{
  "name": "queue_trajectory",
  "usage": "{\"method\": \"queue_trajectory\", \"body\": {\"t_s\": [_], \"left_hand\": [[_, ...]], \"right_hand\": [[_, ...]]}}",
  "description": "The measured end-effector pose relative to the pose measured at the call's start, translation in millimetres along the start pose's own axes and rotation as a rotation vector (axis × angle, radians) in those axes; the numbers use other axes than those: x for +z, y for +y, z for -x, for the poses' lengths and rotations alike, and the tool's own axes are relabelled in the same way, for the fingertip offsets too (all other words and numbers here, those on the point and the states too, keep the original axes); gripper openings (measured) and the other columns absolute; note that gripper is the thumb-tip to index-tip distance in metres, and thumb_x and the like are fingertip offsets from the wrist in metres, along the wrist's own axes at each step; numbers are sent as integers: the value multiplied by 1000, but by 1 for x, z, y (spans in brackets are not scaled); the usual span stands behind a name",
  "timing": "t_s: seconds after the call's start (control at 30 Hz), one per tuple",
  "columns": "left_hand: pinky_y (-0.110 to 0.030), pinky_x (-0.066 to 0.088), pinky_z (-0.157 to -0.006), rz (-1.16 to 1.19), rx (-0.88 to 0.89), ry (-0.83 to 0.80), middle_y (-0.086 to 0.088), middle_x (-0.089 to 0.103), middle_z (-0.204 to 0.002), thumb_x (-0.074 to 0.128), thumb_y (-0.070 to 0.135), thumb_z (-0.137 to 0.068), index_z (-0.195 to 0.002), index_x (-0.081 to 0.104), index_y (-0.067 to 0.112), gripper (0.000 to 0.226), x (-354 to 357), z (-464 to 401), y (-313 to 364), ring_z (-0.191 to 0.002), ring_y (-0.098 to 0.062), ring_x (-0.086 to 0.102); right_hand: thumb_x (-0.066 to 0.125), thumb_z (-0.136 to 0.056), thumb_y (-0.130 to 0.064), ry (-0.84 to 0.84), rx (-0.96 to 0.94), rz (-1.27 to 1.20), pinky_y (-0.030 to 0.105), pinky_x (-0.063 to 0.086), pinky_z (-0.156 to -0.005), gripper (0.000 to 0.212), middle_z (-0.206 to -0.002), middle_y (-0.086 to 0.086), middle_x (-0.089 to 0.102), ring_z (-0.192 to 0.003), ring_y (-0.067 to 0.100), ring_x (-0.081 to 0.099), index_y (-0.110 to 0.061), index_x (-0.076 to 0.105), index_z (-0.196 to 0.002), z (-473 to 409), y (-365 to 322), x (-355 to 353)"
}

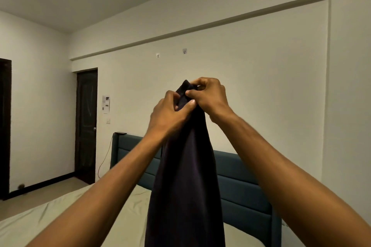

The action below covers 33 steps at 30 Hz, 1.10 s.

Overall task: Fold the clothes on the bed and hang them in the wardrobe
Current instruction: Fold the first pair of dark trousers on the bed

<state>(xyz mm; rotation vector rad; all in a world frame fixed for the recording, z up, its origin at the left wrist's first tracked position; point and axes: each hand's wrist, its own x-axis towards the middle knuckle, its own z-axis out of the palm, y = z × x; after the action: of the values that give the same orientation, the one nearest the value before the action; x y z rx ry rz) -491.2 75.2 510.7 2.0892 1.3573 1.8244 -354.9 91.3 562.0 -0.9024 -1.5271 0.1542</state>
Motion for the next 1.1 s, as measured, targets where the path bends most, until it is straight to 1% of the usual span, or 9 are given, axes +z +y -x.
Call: {"method": "queue_trajectory", "body": {"t_s": [0.1,0.2,0.27,0.53,0.67,0.77,0.87,1.0,1.1], "left_hand": [[-36,52,-92,86,-34,-102,2,58,-120,56,65,-90,-136,49,24,61,4,-3,17,-108,-17,58],[-37,56,-92,178,-17,-77,7,65,-116,59,60,-91,-130,57,26,52,3,-9,22,-105,-12,63],[-39,57,-91,201,1,-72,7,68,-113,62,57,-89,-127,61,26,49,2,-14,24,-102,-11,66],[-37,57,-87,166,-86,-133,-1,64,-112,66,39,-90,-124,57,18,40,8,-18,32,-101,-18,65],[-43,54,-89,90,-189,-110,-7,63,-112,51,36,-94,-121,56,15,35,15,-20,29,-99,-23,62],[-40,53,-83,1,-205,-48,-8,64,-108,42,36,-96,-114,61,15,33,18,-22,30,-96,-27,62],[-42,52,-88,-55,-192,-11,-10,66,-108,42,31,-96,-113,64,15,33,16,-25,32,-100,-32,61],[-44,56,-89,23,-318,74,-12,69,-107,46,25,-83,-103,69,16,31,-6,-33,18,-97,-35,64],[-45,54,-94,71,-454,234,-17,66,-117,42,20,-84,-116,64,9,41,-37,-43,-3,-104,-37,63]], "right_hand": [[83,-79,-17,-30,153,-257,40,61,-84,13,-89,4,74,-86,19,73,-16,70,-83,-1,-5,-4],[76,-87,-29,-66,153,-342,46,60,-85,17,-85,6,76,-85,24,74,-12,74,-83,-1,-6,-7],[74,-89,-30,-62,147,-364,46,60,-85,19,-85,7,76,-85,24,75,-11,75,-84,0,-7,-8],[64,-96,-11,-133,261,-477,30,62,-70,12,-87,10,74,-74,16,71,-9,71,-87,10,-6,-19],[59,-98,-4,-178,318,-511,24,59,-62,14,-88,11,74,-68,14,72,-4,72,-98,14,-2,-18],[58,-98,-2,-142,306,-496,28,61,-66,16,-90,12,74,-71,17,71,-6,73,-97,14,0,-12],[56,-98,-2,-100,306,-485,36,61,-72,21,-91,13,73,-76,23,70,-10,73,-88,11,2,-7],[51,-99,-3,1,339,-407,42,59,-77,30,-93,8,70,-86,27,68,-17,69,-80,1,12,-13],[45,-99,-5,148,374,-353,47,59,-86,31,-105,9,69,-98,29,67,-21,65,-81,-9,28,-33]]}}
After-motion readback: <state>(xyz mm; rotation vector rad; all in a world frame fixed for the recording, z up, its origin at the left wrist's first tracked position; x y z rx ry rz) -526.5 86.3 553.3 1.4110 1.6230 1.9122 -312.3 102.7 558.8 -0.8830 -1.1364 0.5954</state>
